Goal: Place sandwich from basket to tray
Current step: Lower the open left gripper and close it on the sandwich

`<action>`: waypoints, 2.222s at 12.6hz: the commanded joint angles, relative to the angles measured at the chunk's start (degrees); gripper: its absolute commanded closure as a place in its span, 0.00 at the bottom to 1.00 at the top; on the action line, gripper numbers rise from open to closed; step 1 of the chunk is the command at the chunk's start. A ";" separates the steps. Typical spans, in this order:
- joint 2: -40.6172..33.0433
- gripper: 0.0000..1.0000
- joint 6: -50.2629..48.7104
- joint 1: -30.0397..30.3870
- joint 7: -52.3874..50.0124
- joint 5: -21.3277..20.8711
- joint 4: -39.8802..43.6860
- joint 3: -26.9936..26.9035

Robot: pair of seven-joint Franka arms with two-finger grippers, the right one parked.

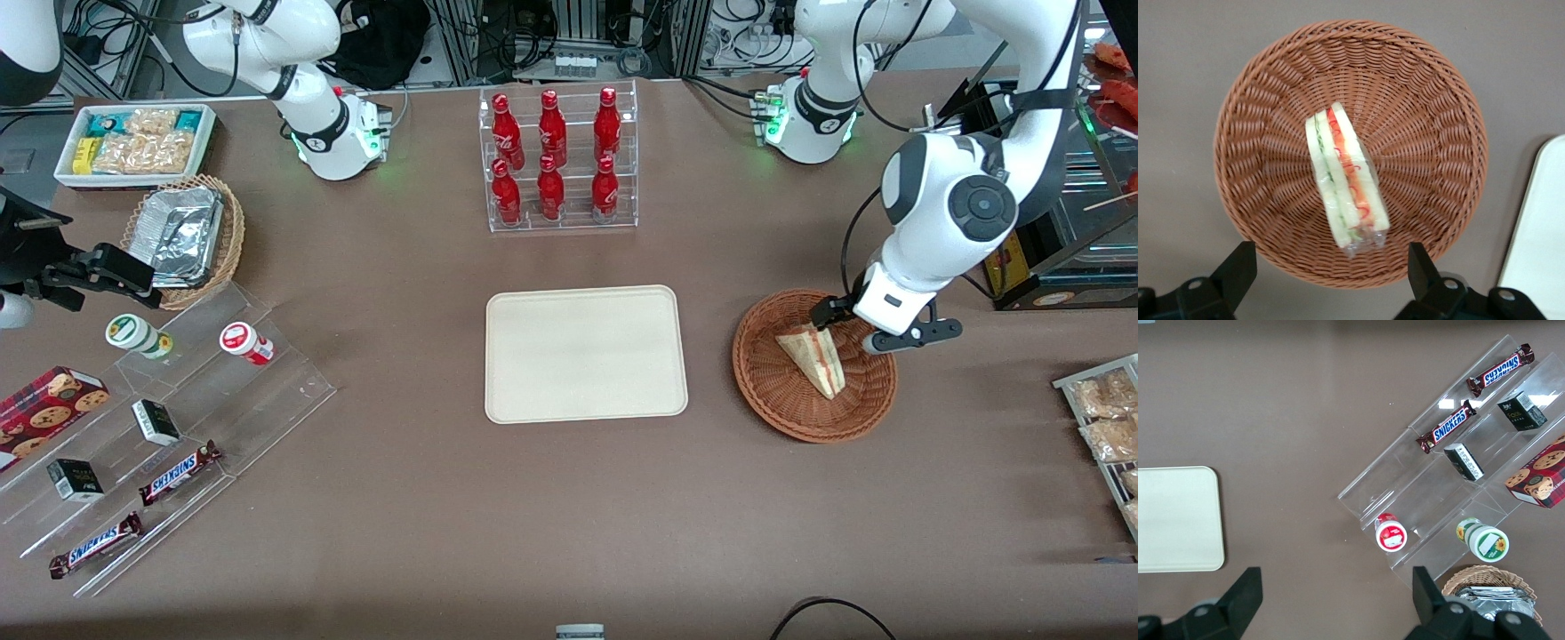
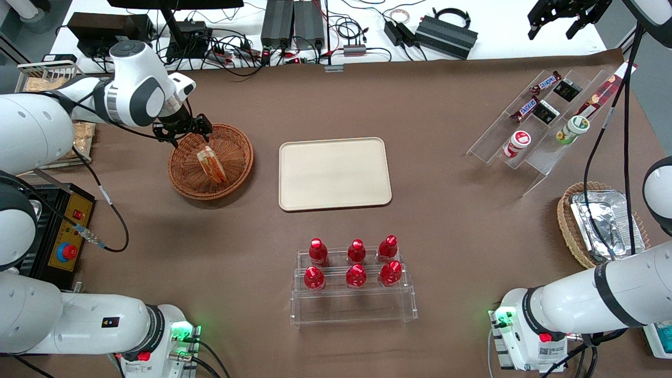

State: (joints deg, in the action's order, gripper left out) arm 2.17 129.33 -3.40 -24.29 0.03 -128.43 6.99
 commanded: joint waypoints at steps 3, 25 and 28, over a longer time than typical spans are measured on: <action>1.86 0.00 5.84 -1.96 -13.47 0.15 -2.44 -0.13; 7.59 0.88 6.66 -1.70 -18.25 0.23 0.97 -0.39; 8.63 0.91 -12.37 -3.36 -17.02 -0.29 12.72 -0.22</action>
State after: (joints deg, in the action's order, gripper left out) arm 10.67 126.97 -5.24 -41.59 0.01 -122.80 6.74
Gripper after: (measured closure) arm 0.863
